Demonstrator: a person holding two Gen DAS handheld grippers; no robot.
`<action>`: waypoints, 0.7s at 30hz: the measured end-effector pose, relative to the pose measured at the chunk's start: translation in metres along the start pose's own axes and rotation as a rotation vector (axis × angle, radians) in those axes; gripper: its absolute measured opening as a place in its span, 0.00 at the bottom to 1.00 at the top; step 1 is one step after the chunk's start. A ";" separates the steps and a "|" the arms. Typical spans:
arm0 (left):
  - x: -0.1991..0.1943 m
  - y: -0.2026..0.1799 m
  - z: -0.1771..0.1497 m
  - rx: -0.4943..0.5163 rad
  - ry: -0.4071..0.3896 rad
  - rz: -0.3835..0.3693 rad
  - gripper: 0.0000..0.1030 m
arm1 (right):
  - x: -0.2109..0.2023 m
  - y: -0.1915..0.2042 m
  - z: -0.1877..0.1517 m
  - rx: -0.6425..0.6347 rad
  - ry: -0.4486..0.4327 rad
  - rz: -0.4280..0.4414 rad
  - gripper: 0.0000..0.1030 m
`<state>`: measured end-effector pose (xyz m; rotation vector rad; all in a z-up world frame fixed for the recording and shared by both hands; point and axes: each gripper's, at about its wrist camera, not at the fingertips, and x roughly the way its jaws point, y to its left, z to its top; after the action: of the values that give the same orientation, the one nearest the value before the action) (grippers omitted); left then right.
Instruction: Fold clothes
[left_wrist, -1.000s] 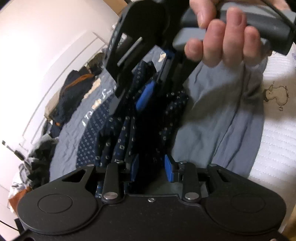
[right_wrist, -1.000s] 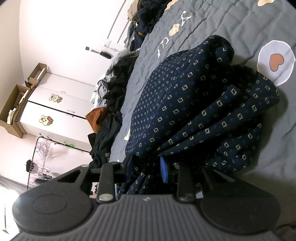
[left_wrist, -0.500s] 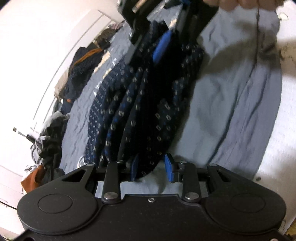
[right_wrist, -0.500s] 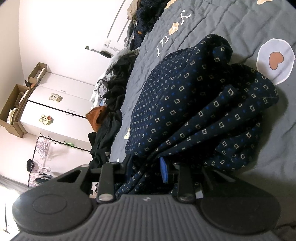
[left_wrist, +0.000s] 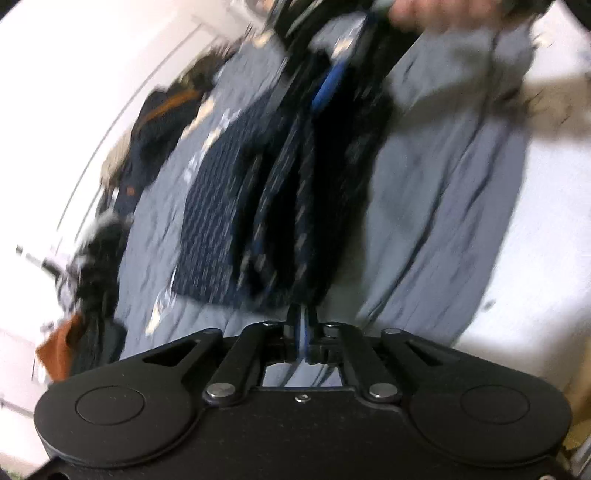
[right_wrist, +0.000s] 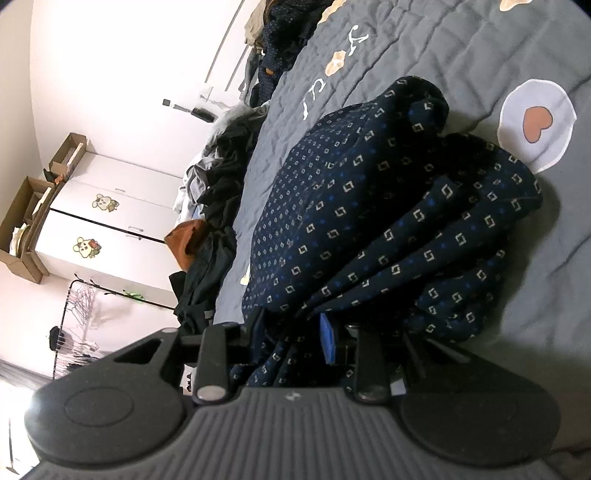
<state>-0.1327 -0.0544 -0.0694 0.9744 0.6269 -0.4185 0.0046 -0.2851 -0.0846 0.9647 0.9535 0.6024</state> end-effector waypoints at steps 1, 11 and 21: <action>-0.003 -0.004 0.004 0.006 -0.028 -0.002 0.33 | 0.001 0.001 0.000 0.000 0.000 0.000 0.30; 0.010 -0.012 0.029 -0.019 -0.154 0.016 0.34 | 0.003 0.003 0.001 -0.003 0.004 -0.003 0.30; 0.044 -0.025 0.012 0.112 -0.024 0.132 0.35 | 0.006 0.003 0.000 -0.001 0.006 -0.001 0.30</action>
<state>-0.1112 -0.0790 -0.1090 1.1093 0.5183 -0.3506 0.0071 -0.2791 -0.0846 0.9617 0.9593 0.6054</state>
